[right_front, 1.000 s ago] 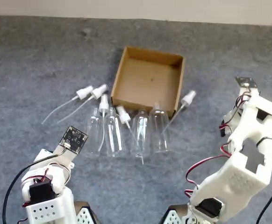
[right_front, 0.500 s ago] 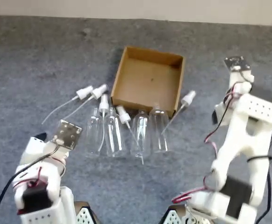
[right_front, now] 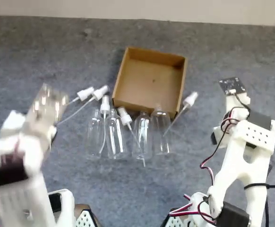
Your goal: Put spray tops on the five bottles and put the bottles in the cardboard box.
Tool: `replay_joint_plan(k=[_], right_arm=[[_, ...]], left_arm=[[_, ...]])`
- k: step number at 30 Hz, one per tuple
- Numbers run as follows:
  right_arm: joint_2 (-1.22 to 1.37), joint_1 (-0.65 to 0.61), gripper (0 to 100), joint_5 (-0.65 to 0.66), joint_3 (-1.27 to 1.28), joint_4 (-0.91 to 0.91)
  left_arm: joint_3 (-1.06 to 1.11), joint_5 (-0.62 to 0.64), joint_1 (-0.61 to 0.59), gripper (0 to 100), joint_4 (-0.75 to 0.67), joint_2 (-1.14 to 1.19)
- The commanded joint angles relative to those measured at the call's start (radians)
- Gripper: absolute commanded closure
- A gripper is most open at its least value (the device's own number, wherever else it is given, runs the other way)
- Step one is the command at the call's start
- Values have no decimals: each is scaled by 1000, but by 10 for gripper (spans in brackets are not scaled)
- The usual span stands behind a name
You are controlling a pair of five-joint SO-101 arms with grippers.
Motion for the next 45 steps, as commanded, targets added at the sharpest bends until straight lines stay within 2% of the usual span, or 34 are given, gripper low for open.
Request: replay_joint_plan(k=[1,4,8,12,16,23,30,33,36,42,45], right_arm=[[-45,10,994,9,-10,-16],[-45,10,994,9,-10,-16],[-45,10,994,12,-8,-16],[-45,8,993,14,-8,-16],[-45,8,992,14,-7,-16],[-47,8,992,14,-7,-10],[-47,8,992,14,-7,-8],[-47,8,992,14,-5,-8],[-47,-1,992,14,-5,-8],[-56,-54,992,14,-5,-7],[-58,-74,993,11,-12,33]], left_arm=[[-260,83,65,907,-37,458],[-479,164,94,909,-37,745],[-739,169,147,905,-35,1053],[-981,123,216,903,2,1267],[-1188,115,285,851,66,1471],[-1524,112,289,860,140,1774],[-1747,103,231,860,275,1931],[-1790,60,219,861,344,1965],[-1804,60,194,861,347,2008],[-1813,58,162,978,353,2048],[-1873,84,145,997,382,2018]])
